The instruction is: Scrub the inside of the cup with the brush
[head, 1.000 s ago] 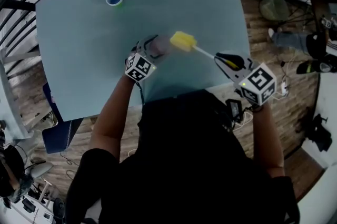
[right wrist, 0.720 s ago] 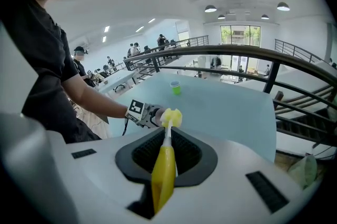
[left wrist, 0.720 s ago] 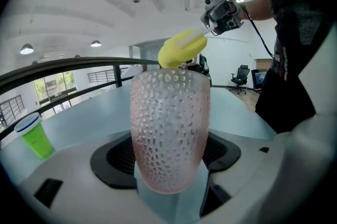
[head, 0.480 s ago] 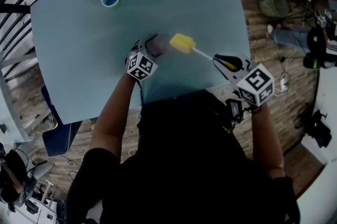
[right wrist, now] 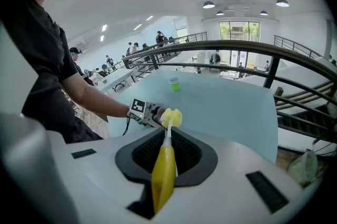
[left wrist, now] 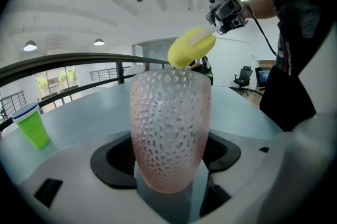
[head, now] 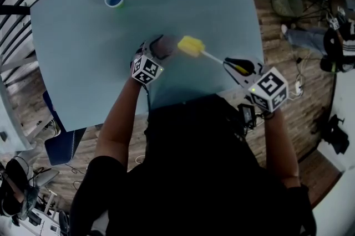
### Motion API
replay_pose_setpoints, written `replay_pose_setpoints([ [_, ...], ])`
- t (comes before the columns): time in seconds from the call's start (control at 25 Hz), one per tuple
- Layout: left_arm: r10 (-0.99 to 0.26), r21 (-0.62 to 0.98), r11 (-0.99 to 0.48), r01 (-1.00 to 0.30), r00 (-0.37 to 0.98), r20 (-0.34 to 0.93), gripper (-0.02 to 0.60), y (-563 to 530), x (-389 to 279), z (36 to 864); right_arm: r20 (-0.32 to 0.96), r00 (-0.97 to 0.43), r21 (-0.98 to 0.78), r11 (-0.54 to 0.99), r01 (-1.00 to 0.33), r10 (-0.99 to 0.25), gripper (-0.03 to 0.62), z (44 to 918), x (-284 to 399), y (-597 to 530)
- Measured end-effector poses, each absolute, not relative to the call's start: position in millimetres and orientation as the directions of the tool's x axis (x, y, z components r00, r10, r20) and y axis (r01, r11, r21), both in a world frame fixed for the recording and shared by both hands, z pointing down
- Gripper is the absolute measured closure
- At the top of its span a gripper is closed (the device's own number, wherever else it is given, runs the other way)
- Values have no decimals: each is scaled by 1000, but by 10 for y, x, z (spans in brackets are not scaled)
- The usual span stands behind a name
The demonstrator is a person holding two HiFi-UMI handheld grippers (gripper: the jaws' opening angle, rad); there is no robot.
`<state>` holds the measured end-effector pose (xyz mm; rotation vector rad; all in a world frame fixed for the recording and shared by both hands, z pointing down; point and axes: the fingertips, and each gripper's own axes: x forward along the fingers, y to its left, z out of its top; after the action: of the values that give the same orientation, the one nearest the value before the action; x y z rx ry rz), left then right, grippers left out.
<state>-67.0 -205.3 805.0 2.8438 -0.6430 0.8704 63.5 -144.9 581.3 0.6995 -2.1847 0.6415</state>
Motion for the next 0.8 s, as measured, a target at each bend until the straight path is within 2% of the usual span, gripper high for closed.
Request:
replay_pose_setpoints([
  [0.8,-346,-32,-907,-420,697,628,230,-1982,-876,8183,753,-580,-216,716,-664,-311,549,5746,623,-1374],
])
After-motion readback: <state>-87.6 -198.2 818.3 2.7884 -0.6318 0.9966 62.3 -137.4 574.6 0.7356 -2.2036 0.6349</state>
